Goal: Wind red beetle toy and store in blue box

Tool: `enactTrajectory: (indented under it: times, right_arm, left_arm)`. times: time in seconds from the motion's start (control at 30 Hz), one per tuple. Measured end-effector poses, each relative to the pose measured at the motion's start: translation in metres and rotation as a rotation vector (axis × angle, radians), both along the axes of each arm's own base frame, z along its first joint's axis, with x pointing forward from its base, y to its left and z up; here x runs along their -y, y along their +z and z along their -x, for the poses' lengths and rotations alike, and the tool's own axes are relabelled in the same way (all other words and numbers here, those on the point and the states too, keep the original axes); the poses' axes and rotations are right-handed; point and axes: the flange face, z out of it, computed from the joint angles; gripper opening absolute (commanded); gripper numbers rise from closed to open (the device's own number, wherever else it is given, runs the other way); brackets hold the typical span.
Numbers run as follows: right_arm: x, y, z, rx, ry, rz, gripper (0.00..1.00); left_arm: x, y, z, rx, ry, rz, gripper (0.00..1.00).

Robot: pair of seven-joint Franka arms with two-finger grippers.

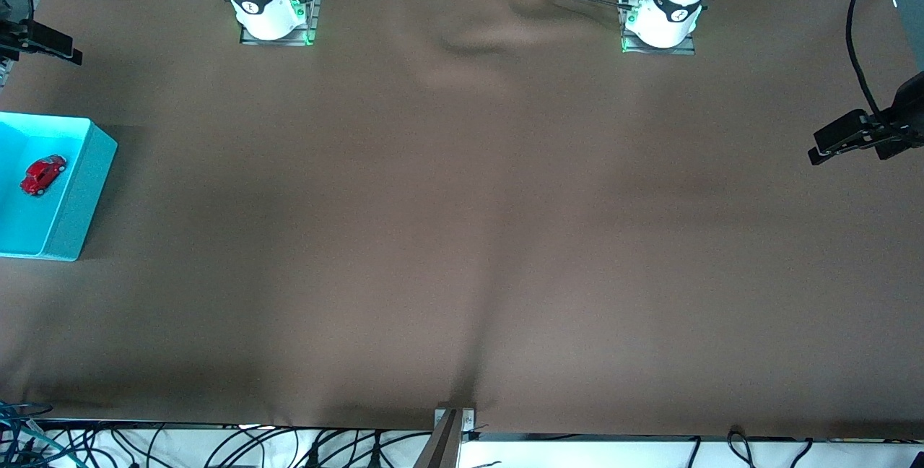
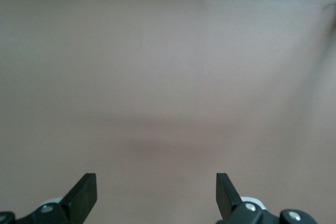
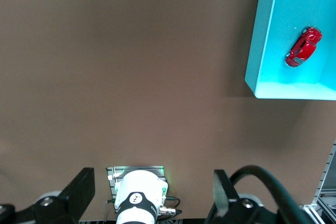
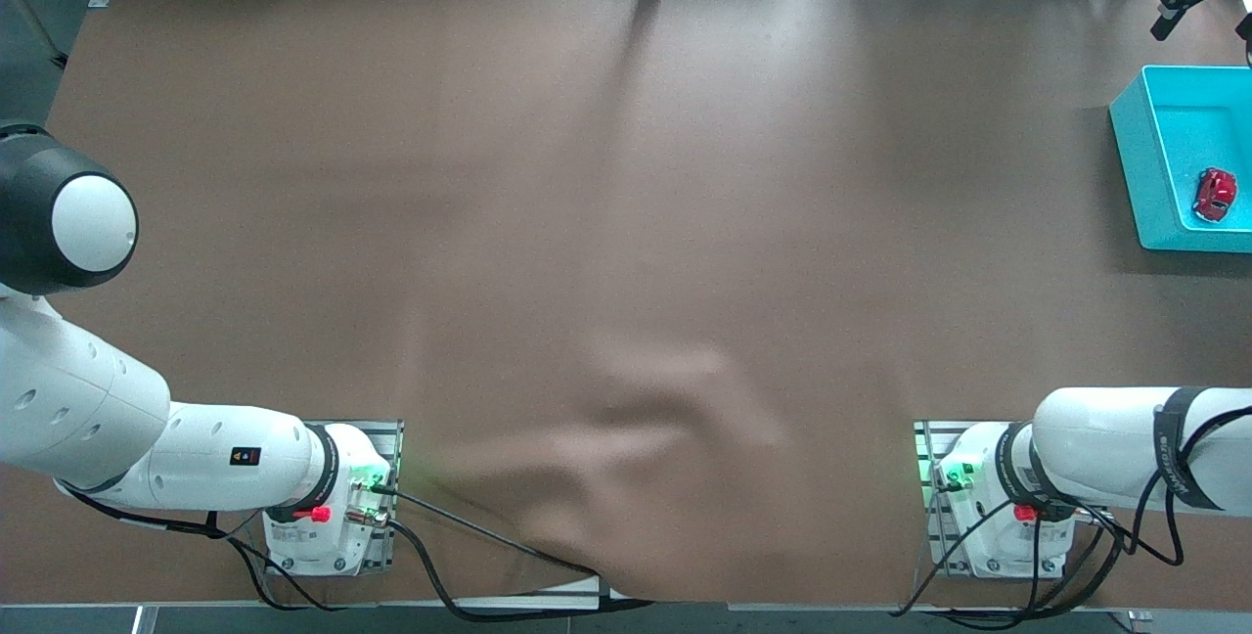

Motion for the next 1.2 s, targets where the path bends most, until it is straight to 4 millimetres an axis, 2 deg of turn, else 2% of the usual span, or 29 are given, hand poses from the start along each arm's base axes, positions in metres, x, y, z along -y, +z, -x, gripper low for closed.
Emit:
enactTrajectory:
  times: [0.27, 0.5, 0.93, 1.2]
  right_arm:
    - [-0.058, -0.001, -0.005, 0.004, -0.020, 0.011, 1.00]
    - [-0.092, -0.001, -0.006, 0.007, -0.023, 0.024, 1.00]
    - [-0.098, -0.001, -0.006, 0.014, -0.023, 0.022, 1.00]
    - [-0.104, 0.004, -0.018, 0.105, -0.013, 0.015, 1.00]
  left_arm:
    - [0.000, 0.000, 0.000, 0.000, 0.000, 0.000, 1.00]
    - [0.000, 0.000, 0.000, 0.000, 0.000, 0.000, 1.00]
    - [0.000, 0.000, 0.000, 0.000, 0.000, 0.000, 1.00]
    - [0.000, 0.000, 0.000, 0.000, 0.000, 0.000, 1.00]
